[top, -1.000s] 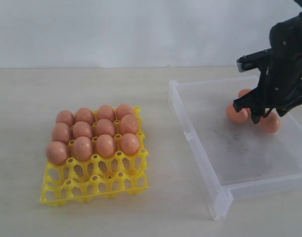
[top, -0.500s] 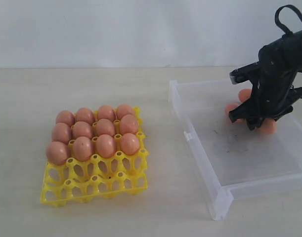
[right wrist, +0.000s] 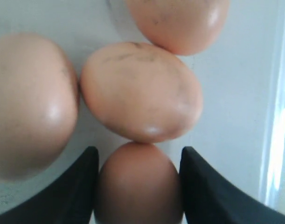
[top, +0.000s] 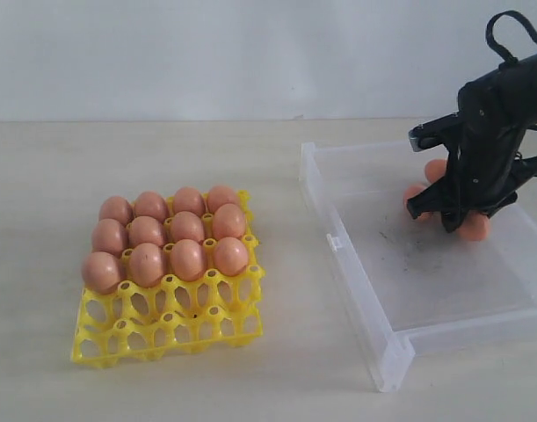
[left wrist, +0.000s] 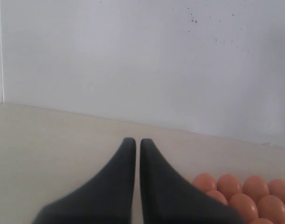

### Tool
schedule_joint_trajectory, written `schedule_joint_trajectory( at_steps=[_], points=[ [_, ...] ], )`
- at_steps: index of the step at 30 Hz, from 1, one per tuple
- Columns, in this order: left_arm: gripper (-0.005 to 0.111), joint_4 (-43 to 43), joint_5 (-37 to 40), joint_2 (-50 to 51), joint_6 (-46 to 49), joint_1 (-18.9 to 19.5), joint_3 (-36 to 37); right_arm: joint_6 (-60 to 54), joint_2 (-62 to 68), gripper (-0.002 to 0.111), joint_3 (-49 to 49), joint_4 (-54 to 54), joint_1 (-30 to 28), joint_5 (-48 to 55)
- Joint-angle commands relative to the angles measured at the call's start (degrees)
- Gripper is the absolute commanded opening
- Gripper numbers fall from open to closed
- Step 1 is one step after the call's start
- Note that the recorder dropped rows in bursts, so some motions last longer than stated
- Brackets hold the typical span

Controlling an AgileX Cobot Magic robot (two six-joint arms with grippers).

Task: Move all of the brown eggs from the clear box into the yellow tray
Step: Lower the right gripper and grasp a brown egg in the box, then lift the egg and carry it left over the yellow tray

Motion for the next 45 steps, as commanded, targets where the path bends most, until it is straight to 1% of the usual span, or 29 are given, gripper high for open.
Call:
schedule_joint_trajectory(
  at_steps=[1, 5, 8, 11, 17, 20, 24, 29, 33, 36, 39, 42, 45],
  points=[
    [0.004, -0.51, -0.11, -0.14, -0.51, -0.10, 0.20, -1.85, -2.25, 0.000, 0.26, 3.89, -0.29, 1.55],
    [0.004, -0.51, -0.11, -0.14, -0.51, -0.10, 0.20, -5.34, -5.91, 0.000, 0.26, 8.34, -0.29, 1.43],
    [0.004, -0.51, -0.11, -0.14, -0.51, -0.10, 0.20, -5.78, -8.52, 0.000, 0.26, 9.43, 0.54, 1.15],
    [0.004, -0.51, -0.11, -0.14, -0.51, -0.10, 0.20, -5.78, -11.79, 0.000, 1.90, 10.82, 2.53, -2.55],
    [0.004, -0.51, -0.11, -0.14, -0.51, -0.10, 0.20, -5.78, -18.95, 0.000, 10.78, 14.37, 7.43, -19.51],
    [0.004, -0.51, -0.11, -0.14, -0.51, -0.10, 0.20, -5.78, -22.53, 0.000, 15.77, 15.75, 10.76, -27.90],
    [0.004, -0.51, -0.11, -0.14, -0.51, -0.10, 0.20, -5.41, -25.74, 0.000, 22.40, 16.91, 16.15, -40.68],
    [0.004, -0.51, -0.11, -0.14, -0.51, -0.10, 0.20, -3.54, -26.37, 0.000, 28.17, 16.91, 23.43, -56.80],
    [0.004, -0.51, -0.11, -0.14, -0.51, -0.10, 0.20, 0.33, -26.16, 0.000, 31.25, 13.37, 29.95, -69.87],
    [0.004, -0.51, -0.11, -0.14, -0.51, -0.10, 0.20, 2.60, -24.84, 0.000, 32.01, 5.21, 33.49, -78.20],
    [0.004, -0.51, -0.11, -0.14, -0.51, -0.10, 0.20, 4.47, -22.07, 0.000, 32.01, -0.32, 35.21, -83.95],
    [0.004, -0.51, -0.11, -0.14, -0.51, -0.10, 0.20, 6.05, -18.22, 0.000, 31.84, -3.90, 35.43, -88.41],
    [0.004, -0.51, -0.11, -0.14, -0.51, -0.10, 0.20, 6.47, -13.69, 0.000, 29.79, -9.06, 35.43, -88.77]
  ],
)
